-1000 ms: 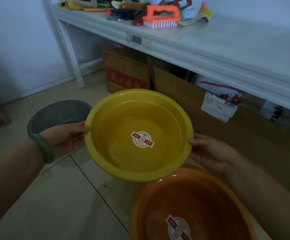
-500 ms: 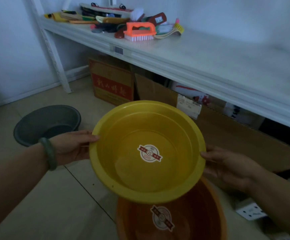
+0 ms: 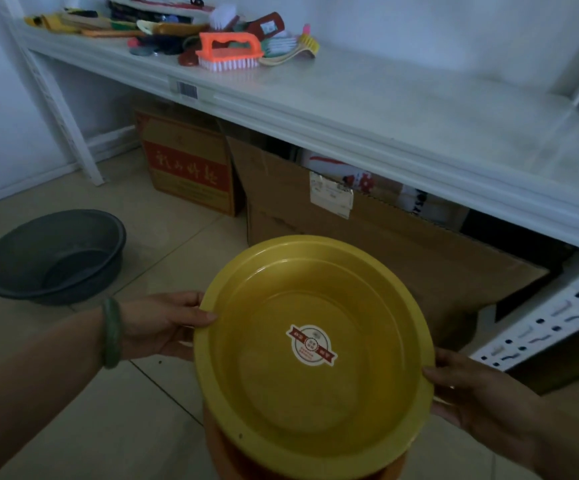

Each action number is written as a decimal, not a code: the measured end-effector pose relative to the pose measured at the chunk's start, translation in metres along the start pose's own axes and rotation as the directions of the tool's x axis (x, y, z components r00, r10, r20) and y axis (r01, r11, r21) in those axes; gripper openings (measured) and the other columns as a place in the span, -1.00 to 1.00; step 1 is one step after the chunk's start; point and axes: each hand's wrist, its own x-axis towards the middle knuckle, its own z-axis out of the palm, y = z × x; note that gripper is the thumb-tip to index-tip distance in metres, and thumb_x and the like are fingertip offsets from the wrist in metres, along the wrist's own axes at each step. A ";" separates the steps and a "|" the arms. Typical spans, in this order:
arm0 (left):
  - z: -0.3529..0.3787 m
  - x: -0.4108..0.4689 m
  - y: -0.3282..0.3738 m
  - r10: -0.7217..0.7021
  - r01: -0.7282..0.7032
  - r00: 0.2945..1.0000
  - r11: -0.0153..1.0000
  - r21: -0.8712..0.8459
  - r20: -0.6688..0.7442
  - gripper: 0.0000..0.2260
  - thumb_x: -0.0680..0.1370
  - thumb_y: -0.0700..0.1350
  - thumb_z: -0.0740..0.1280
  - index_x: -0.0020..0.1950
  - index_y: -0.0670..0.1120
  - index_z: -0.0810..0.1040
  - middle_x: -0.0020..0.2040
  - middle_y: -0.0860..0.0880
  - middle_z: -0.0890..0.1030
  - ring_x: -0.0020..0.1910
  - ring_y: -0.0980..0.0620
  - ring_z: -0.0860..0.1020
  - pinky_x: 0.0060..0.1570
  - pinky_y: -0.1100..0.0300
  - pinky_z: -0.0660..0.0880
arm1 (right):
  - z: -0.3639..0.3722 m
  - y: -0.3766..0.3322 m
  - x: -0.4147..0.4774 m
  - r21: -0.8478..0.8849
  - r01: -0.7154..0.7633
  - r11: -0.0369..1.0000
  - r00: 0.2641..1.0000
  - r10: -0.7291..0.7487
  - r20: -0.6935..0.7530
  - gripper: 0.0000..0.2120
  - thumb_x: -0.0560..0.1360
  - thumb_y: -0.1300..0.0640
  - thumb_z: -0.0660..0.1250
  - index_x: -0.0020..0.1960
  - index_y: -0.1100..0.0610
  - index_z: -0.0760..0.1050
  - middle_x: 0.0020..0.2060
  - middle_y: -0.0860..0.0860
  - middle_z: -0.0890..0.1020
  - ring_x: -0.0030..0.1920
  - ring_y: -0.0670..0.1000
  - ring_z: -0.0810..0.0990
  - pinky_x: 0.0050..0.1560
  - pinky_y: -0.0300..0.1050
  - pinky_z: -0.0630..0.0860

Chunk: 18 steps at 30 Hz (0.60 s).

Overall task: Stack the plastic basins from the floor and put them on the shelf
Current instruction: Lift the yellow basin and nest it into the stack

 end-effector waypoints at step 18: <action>0.013 0.003 -0.010 -0.044 0.043 0.998 0.999 0.028 0.034 -0.19 0.02 -0.06 0.65 0.25 -0.03 0.50 0.07 -0.18 0.66 -0.04 -0.13 0.63 -0.06 -0.04 0.61 | -0.012 0.023 -0.007 0.040 0.037 0.999 0.999 -0.035 -0.037 -0.65 0.35 0.34 0.31 0.12 0.22 0.57 0.04 0.19 0.67 0.11 0.18 0.58 -0.14 0.09 0.66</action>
